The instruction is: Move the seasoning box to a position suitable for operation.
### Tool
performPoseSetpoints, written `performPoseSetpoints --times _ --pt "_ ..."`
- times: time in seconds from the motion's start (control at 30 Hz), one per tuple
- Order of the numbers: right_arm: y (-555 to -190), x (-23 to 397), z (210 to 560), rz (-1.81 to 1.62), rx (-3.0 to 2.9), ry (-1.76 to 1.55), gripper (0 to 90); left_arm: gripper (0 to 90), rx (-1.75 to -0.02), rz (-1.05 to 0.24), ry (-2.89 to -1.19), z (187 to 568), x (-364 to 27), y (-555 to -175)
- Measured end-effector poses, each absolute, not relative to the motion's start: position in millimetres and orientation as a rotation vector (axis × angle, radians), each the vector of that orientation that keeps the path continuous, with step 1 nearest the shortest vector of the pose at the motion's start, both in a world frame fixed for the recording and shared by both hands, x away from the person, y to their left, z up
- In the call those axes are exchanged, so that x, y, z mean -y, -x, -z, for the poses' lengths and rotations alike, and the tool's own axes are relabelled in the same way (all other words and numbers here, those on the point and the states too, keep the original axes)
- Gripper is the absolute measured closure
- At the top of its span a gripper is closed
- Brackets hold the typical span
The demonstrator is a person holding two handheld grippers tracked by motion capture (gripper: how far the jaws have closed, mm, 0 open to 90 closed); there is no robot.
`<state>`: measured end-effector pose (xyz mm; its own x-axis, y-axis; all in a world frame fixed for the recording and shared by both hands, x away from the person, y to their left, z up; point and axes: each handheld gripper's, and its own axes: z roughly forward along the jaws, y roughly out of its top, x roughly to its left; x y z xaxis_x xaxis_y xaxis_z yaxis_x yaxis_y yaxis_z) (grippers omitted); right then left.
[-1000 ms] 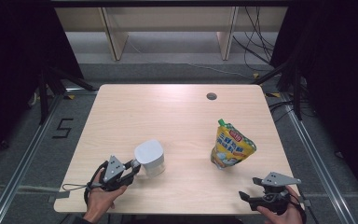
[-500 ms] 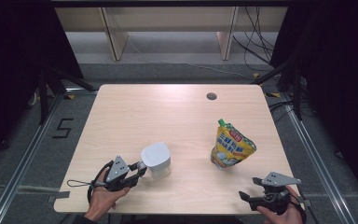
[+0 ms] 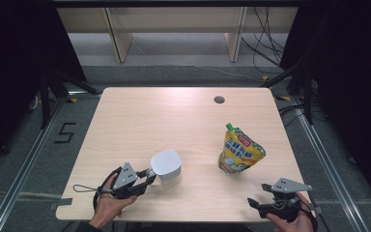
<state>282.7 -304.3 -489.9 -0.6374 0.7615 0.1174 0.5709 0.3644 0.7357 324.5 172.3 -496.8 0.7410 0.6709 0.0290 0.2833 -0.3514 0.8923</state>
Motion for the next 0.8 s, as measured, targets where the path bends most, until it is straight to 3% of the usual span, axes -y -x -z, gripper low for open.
performPoseSetpoints --times 0.8 --pt "-282.9 304.3 490.1 -1.136 -2.385 -1.188 23.1 68.4 -0.557 -0.37 -1.981 496.7 -148.7 -315.4"
